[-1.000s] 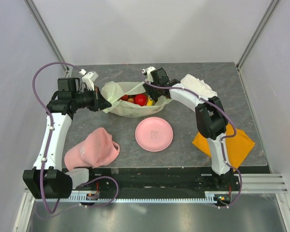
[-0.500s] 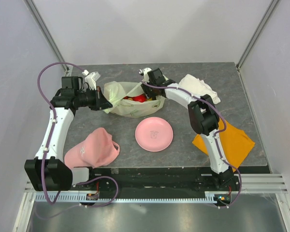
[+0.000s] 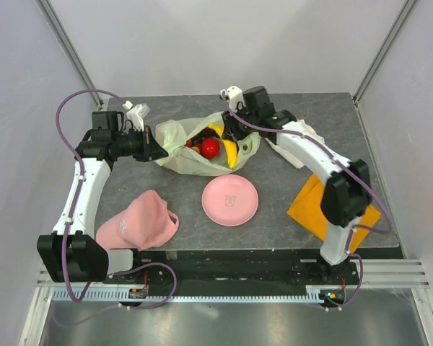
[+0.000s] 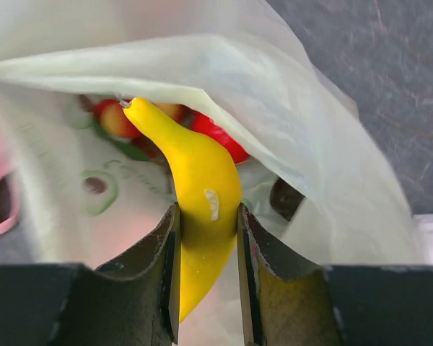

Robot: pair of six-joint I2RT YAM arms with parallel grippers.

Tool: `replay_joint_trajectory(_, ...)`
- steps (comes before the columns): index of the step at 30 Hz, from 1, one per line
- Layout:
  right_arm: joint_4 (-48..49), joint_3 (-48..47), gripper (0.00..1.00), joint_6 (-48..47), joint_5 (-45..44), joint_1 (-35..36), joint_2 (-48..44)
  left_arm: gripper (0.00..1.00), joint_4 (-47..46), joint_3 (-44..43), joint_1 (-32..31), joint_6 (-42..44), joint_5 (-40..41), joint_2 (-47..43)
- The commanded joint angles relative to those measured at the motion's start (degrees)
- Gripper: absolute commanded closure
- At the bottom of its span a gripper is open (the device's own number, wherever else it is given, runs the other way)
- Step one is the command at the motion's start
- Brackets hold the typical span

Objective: Take the fake fruits out of the plastic bag

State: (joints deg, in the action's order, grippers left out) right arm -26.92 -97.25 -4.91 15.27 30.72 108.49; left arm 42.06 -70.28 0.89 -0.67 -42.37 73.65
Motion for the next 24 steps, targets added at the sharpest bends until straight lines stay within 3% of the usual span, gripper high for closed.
replay_joint_trajectory(1,-4.89,4.35,0.69,-4.23,11.26,0.13,-7.49,0.98,-4.18,-3.72,-0.18,-1.97,-2.1,0.09)
replay_joint_trajectory(8,-12.99,5.14,0.76,-12.14,16.63,0.65,-15.57,0.98,-4.8,-5.48,-0.18,-1.97,-1.75,-0.87)
replay_joint_trajectory(13,-18.16,2.86,0.78,-21.09,15.85,8.81,-22.6,0.98,-5.94,-3.99,-0.27,-2.76,-1.23,-2.54)
replay_joint_trajectory(24,-16.68,17.53,0.81,-39.11,12.42,14.01,-23.76,0.98,-6.21,-2.93,-0.18,-2.41,0.62,-4.92)
